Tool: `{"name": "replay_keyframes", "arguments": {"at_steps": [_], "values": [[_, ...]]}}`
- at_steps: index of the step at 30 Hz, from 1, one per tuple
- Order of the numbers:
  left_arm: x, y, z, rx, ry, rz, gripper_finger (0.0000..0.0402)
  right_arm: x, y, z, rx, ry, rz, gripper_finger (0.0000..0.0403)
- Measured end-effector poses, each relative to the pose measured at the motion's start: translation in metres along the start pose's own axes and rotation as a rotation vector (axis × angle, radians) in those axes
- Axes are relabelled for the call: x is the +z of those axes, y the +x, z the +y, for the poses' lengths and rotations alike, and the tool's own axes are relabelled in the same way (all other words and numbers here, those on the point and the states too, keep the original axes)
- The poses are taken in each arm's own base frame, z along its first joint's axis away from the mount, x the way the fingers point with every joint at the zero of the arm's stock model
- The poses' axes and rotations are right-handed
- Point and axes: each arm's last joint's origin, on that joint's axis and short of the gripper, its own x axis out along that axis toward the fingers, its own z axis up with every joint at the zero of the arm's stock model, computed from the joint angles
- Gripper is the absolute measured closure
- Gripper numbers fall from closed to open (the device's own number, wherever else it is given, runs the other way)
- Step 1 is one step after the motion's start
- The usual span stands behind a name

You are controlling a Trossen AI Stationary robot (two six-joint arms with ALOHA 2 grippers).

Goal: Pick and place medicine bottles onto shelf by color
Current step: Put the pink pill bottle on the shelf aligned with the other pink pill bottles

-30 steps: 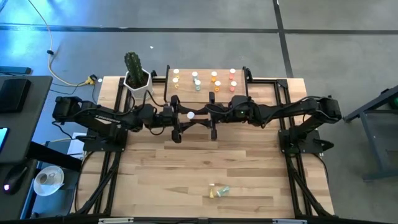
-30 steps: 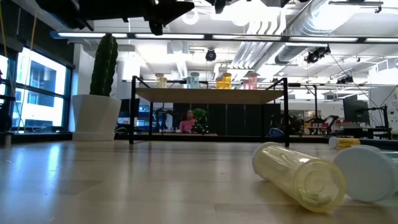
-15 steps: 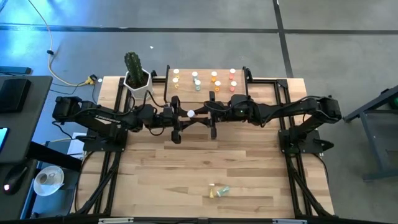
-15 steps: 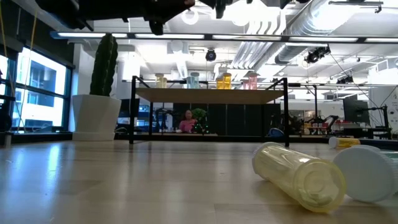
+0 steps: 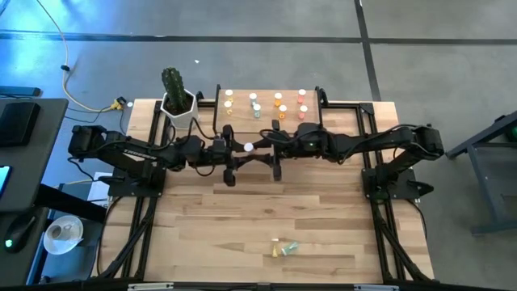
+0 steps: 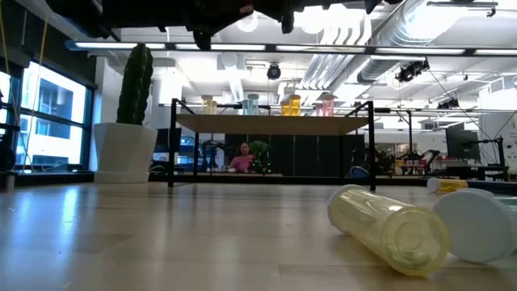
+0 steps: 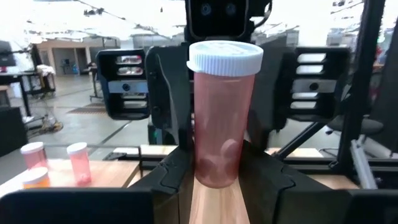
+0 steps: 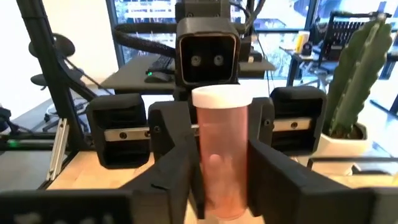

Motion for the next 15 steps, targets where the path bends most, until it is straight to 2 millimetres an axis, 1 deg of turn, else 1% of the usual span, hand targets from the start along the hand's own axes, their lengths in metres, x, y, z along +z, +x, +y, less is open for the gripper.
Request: {"name": "replay_keyframes", "arguments": {"at_steps": [4,7,11,15], "values": [[-0.005,0.000,0.001,0.044,0.027,0.050,0.0308,-0.004,-0.003,0.000,0.000,0.018,0.070,0.0219],[-0.007,0.000,0.002,0.078,0.033,0.080,0.0308,-0.004,-0.010,0.000,-0.023,0.025,0.123,0.0196],[-0.012,-0.001,0.003,0.100,0.040,0.128,0.0308,-0.003,-0.023,-0.001,-0.098,0.023,0.215,0.0182],[-0.019,-0.002,0.002,0.097,0.040,0.209,0.0308,0.006,-0.038,-0.002,-0.158,-0.007,0.238,0.0181]]}}
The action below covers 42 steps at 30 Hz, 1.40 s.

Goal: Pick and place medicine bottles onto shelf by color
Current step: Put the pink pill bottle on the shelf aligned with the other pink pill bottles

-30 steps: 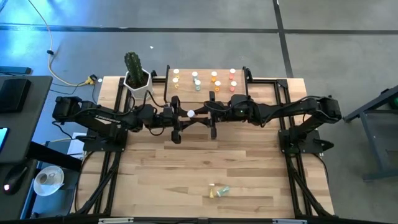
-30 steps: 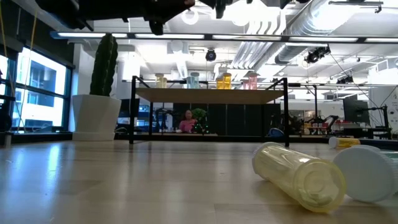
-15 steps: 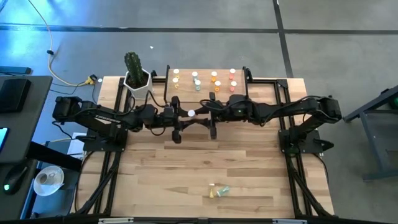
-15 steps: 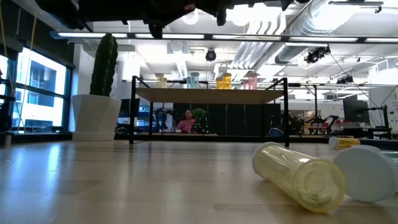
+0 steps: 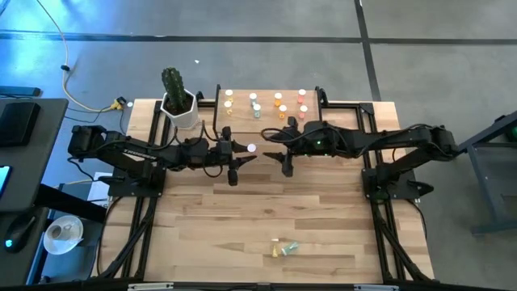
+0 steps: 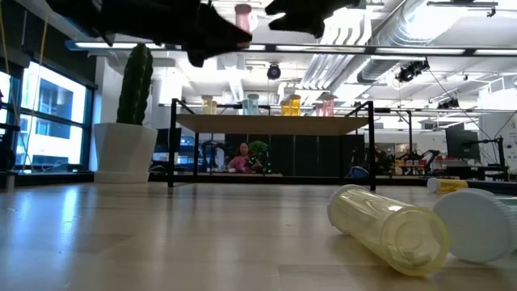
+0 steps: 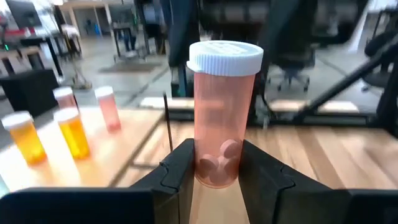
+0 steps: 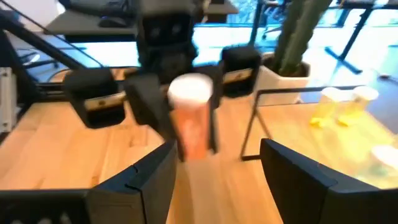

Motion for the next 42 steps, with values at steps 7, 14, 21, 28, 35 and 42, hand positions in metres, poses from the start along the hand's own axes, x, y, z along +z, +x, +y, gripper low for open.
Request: {"name": "replay_keyframes", "arguments": {"at_steps": [7,14,21,28,35,42], "values": [[-0.019,-0.002,-0.001,-0.007,-0.039,0.193,0.0308,0.017,-0.010,-0.002,-0.024,-0.081,-0.060,0.0181],[-0.024,-0.003,-0.002,-0.007,-0.061,0.247,0.0308,0.010,0.006,-0.005,0.006,-0.061,-0.024,0.0181],[-0.023,-0.003,-0.002,-0.009,-0.062,0.237,0.0308,-0.004,0.030,-0.008,0.042,-0.018,0.013,0.0181],[-0.022,-0.003,-0.002,-0.009,-0.063,0.232,0.0308,-0.014,0.049,-0.006,0.070,-0.018,0.014,0.0181],[-0.019,-0.002,-0.002,-0.011,-0.051,0.200,0.0308,-0.019,0.057,-0.005,0.086,-0.007,0.012,0.0181],[-0.017,-0.002,-0.002,-0.005,-0.046,0.177,0.0309,-0.017,0.056,-0.004,0.122,-0.007,-0.007,0.0205]]}}
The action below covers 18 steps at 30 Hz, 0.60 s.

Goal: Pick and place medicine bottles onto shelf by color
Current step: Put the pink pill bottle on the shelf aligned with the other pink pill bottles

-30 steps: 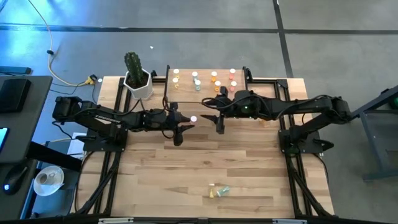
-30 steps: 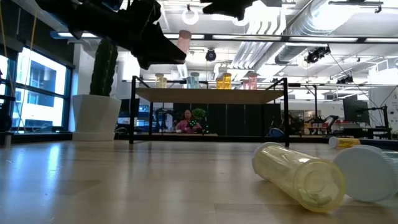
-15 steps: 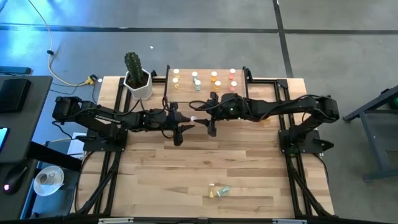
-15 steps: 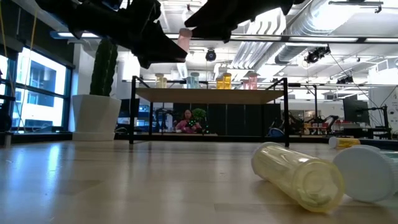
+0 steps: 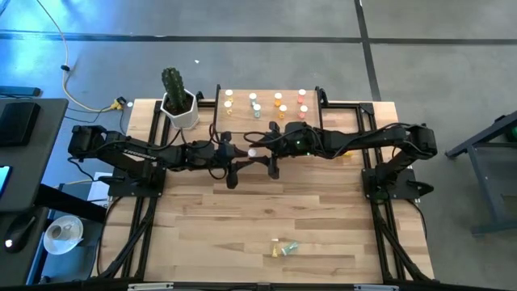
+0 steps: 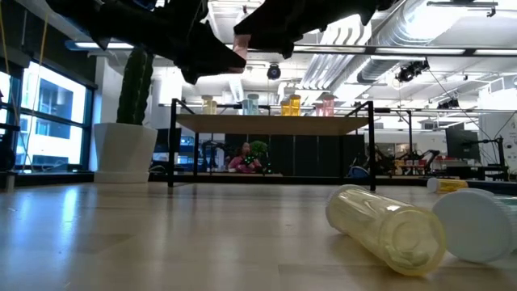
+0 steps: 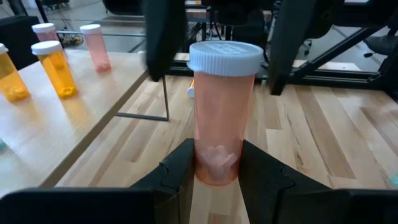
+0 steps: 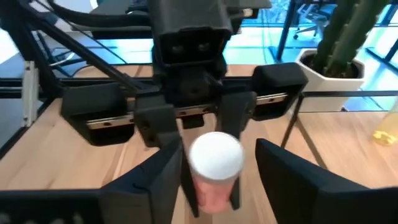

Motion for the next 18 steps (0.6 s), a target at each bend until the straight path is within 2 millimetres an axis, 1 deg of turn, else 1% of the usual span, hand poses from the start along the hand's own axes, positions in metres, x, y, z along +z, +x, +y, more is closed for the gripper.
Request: {"name": "replay_keyframes", "arguments": {"at_steps": [6,10,13,18], "values": [[-0.0001,0.0000,0.0006,0.018,0.000,0.001,0.0309,-0.0002,-0.0001,-0.0004,0.011,0.001,0.001,0.0268],[-0.0002,0.0000,0.0007,0.020,0.000,0.002,0.0309,-0.0003,-0.0003,-0.0039,0.003,0.011,0.001,0.0297],[-0.0001,0.0000,0.0010,0.023,-0.001,0.001,0.0309,-0.0005,-0.0005,-0.0065,-0.001,0.022,0.002,0.0306],[-0.0002,0.0000,0.0010,0.023,-0.001,0.002,0.0302,-0.0005,-0.0005,-0.0065,-0.001,0.021,0.002,0.0302]]}}
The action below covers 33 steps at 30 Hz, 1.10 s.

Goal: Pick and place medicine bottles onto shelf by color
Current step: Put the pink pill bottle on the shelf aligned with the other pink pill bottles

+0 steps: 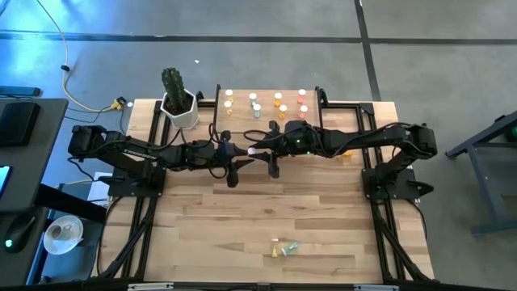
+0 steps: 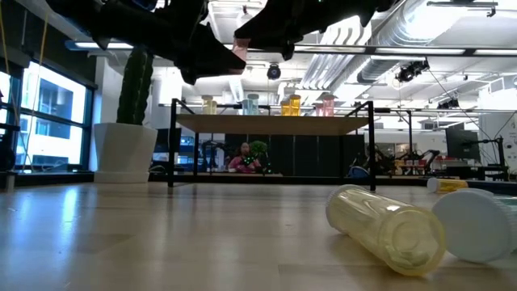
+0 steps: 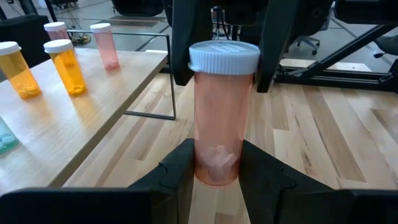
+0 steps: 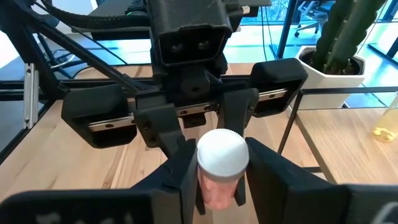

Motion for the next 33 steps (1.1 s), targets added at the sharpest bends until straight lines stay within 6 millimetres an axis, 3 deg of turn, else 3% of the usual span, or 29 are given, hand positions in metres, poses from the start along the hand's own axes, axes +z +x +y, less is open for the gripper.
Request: {"name": "replay_keyframes", "arguments": {"at_steps": [13,17,26,33], "values": [[0.001,0.000,0.001,0.022,-0.009,-0.007,0.0218,0.005,-0.008,-0.002,-0.029,0.007,-0.002,0.0300],[0.001,0.000,0.001,0.024,-0.011,-0.007,0.0200,0.020,-0.030,-0.005,-0.048,0.018,-0.037,0.0300],[0.000,0.000,0.001,0.025,-0.018,-0.002,0.0199,0.046,-0.098,-0.002,-0.159,-0.049,-0.058,0.0300],[0.000,0.000,0.001,0.025,-0.018,0.001,0.0199,0.045,-0.133,-0.003,-0.314,-0.061,0.024,0.0300]]}}
